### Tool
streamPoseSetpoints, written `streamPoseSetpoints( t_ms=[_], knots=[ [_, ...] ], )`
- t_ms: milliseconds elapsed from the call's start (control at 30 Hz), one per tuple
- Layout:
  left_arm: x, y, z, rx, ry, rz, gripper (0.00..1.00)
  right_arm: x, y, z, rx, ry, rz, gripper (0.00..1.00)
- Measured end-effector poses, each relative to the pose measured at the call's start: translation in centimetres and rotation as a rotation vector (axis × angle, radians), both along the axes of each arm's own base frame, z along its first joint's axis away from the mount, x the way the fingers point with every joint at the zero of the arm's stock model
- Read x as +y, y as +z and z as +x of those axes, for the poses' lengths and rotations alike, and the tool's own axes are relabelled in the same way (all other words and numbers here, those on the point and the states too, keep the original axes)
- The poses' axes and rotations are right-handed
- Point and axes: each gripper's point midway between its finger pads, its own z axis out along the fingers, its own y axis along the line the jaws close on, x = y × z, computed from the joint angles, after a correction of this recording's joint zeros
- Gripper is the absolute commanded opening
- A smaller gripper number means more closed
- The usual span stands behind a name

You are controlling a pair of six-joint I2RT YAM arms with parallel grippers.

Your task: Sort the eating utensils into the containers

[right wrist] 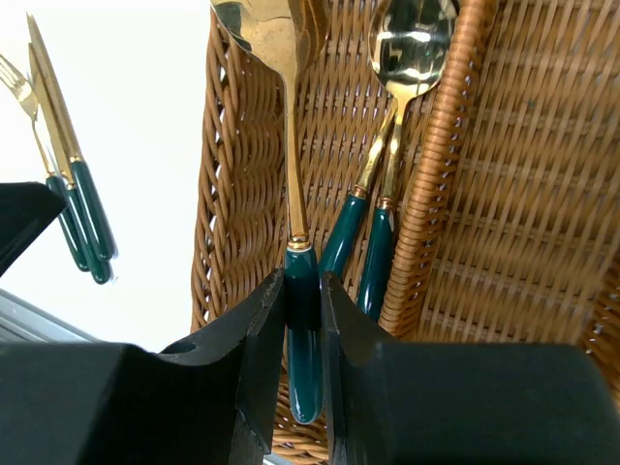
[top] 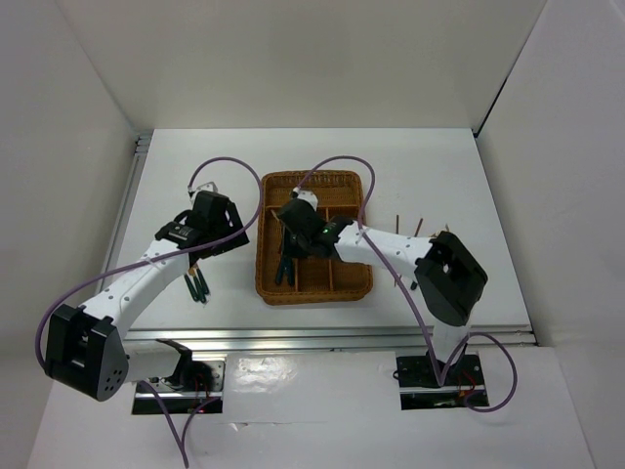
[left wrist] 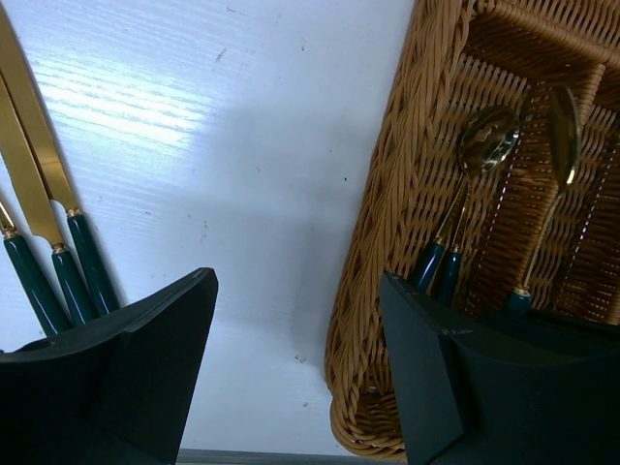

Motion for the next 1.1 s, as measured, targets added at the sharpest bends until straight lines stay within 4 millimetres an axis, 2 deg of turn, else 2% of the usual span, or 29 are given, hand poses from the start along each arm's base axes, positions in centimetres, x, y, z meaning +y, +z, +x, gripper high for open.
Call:
streamPoseSetpoints(
  t_ms=[67, 133, 200, 267, 500, 533, 633, 667, 767, 800, 833, 967, 1033, 1100],
  knots=[
    [0.0, 0.0, 0.0, -0.001, -0.002, -0.002, 0.83, 0.2, -0.4, -0.1, 0.012, -0.013, 0.003, 0.23],
    [0.0, 0.1, -0.2, -0.004, -0.002, -0.004, 0.83, 0.2, -0.9, 0.0, 0.023, -0.033, 0.002, 0.33],
    [0.1, 0.2, -0.3, -0.013, -0.002, -0.007, 0.84, 0.2, -1.3, 0.1, 0.031, -0.051, 0.002, 0.36],
    [0.1, 0.4, -0.5, -0.022, -0.001, -0.01, 0.86, 0.2, -1.5, 0.2, 0.033, -0.057, 0.003, 0.44],
    [0.1, 1.0, -0.4, -0.052, -0.003, -0.023, 0.89, 0.4, -1.4, 0.3, 0.026, -0.053, 0.008, 0.49],
    [0.0, 1.0, -0.4, -0.051, -0.006, -0.025, 0.92, 0.4, -1.3, 0.4, 0.021, -0.049, 0.006, 0.54],
    [-0.1, 0.9, -0.5, -0.051, -0.012, -0.031, 1.0, 0.3, -0.5, 0.8, -0.009, -0.044, 0.0, 0.64],
    [-0.2, 0.8, -0.4, -0.054, -0.013, -0.032, 1.0, 0.1, -0.1, 0.9, -0.022, -0.043, -0.005, 0.7],
    [-0.2, 0.5, -0.6, -0.05, -0.015, -0.034, 1.0, -0.9, 2.6, 1.4, -0.092, -0.059, -0.006, 0.82],
    [-0.2, 0.4, -0.7, -0.049, -0.015, -0.034, 1.0, -1.5, 3.8, 1.4, -0.12, -0.069, -0.003, 0.94],
    [-0.1, 0.3, -0.8, -0.049, -0.015, -0.034, 1.0, -2.2, 5.1, 1.4, -0.149, -0.085, 0.0, 1.0],
    [0.0, 0.2, -1.1, -0.052, -0.016, -0.036, 1.0, -6.6, 9.7, 1.0, -0.255, -0.183, 0.01, 1.0],
    [0.0, 0.2, -1.2, -0.052, -0.016, -0.037, 0.97, -9.5, 10.3, 0.7, -0.271, -0.245, -0.002, 1.0],
    [0.0, 0.1, -1.2, -0.051, -0.016, -0.036, 0.97, -12.9, 9.7, 1.0, -0.259, -0.32, -0.028, 1.0]
  ],
)
